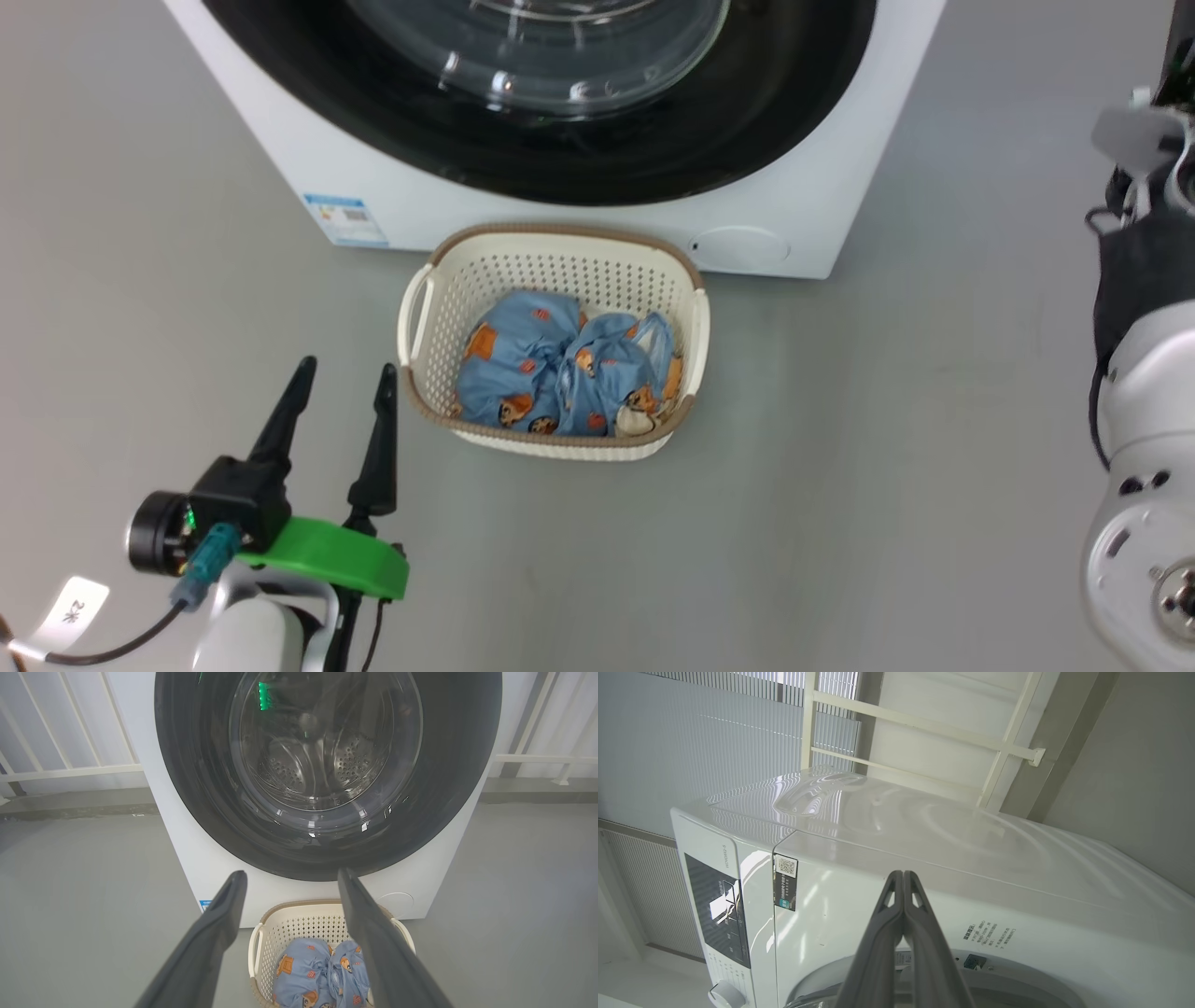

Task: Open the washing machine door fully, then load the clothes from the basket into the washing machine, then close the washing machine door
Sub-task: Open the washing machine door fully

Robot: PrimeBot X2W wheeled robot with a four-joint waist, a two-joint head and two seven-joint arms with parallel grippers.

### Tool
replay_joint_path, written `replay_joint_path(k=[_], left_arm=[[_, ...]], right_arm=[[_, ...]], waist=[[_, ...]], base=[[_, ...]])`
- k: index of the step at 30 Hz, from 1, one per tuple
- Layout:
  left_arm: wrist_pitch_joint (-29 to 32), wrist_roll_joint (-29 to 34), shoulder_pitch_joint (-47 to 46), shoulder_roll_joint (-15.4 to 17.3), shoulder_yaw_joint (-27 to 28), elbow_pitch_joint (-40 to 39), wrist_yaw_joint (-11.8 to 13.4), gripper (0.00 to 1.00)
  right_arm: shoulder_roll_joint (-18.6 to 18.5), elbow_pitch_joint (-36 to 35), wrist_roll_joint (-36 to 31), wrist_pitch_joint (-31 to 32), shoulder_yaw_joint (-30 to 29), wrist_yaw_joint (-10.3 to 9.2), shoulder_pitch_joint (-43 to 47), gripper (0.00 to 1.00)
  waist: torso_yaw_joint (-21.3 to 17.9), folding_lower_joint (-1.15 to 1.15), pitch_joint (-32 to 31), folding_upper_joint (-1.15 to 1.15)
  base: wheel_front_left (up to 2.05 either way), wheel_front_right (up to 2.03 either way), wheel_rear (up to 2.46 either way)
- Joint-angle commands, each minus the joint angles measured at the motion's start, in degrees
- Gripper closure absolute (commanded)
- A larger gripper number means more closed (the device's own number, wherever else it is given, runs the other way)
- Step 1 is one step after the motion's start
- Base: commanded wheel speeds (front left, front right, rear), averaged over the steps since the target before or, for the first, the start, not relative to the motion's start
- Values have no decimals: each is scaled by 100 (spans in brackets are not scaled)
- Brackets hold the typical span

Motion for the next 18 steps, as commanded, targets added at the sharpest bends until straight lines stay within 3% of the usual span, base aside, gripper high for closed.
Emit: replay_joint_path(k=[1,18], left_arm=[[-37,-1,-218,80,127,-110,-9,0],[-37,-385,-505,61,-351,-151,188,0]], right_arm=[[7,-1,124,167,32,10,-417,100],[-423,991,-289,1443,206,10,-1693,100]], waist=[[268,0,321,0],[643,0,869,0]], base=[[0,0,0],[0,0,0]])
